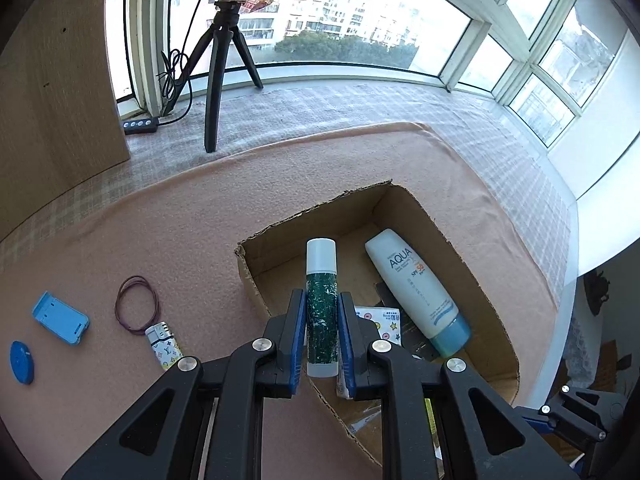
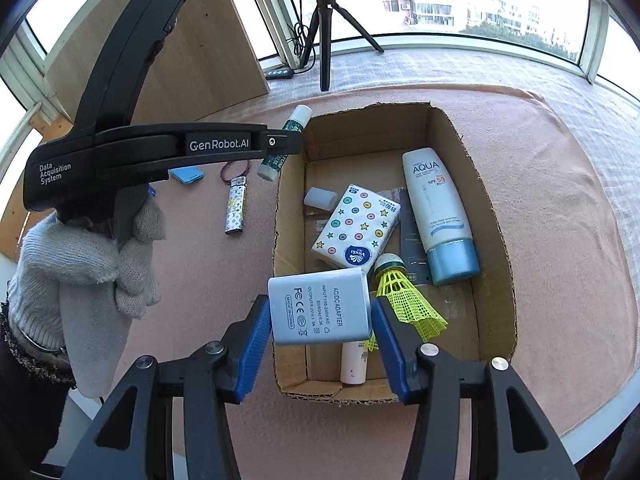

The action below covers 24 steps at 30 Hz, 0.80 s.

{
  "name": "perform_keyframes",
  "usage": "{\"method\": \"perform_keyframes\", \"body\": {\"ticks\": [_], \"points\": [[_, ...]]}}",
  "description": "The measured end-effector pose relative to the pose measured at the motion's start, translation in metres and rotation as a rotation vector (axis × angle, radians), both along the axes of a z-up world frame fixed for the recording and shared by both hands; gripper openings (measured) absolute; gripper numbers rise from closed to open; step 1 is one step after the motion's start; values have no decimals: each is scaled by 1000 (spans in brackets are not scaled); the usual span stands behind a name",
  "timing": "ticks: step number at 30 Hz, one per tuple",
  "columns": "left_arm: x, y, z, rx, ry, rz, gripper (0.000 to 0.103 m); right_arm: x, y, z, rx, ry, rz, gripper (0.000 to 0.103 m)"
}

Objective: Organize objects
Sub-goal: 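Carry glue stick with left and charger with right into the box, release both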

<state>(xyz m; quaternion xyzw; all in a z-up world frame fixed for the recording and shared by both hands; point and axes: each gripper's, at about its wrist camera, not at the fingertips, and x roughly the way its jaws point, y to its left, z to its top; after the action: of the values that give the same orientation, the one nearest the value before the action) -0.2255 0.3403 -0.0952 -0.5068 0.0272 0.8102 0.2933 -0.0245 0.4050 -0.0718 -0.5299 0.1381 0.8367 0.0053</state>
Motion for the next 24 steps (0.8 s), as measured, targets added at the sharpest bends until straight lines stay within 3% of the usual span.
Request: {"method": "perform_keyframes", "body": {"ticks": [13,14,16,18,24], "points": [[-6,29,-10,8,-18,-21,18,-7,5,-10,-6,-6,16,47],[-6,30,-10,8,-22,-23,23,-7,6,-10,-12,2,19,48],[-8,30,-12,-15,-34,-16,81,-10,6,-11,4,-5,24,56],[-5,29,-8,-12,1,-16,87,-10,3,-10,38,-6,24,64],[-1,27,-5,-12,9,-28,87,-9,4,-10,20,-3,27,65]]}}
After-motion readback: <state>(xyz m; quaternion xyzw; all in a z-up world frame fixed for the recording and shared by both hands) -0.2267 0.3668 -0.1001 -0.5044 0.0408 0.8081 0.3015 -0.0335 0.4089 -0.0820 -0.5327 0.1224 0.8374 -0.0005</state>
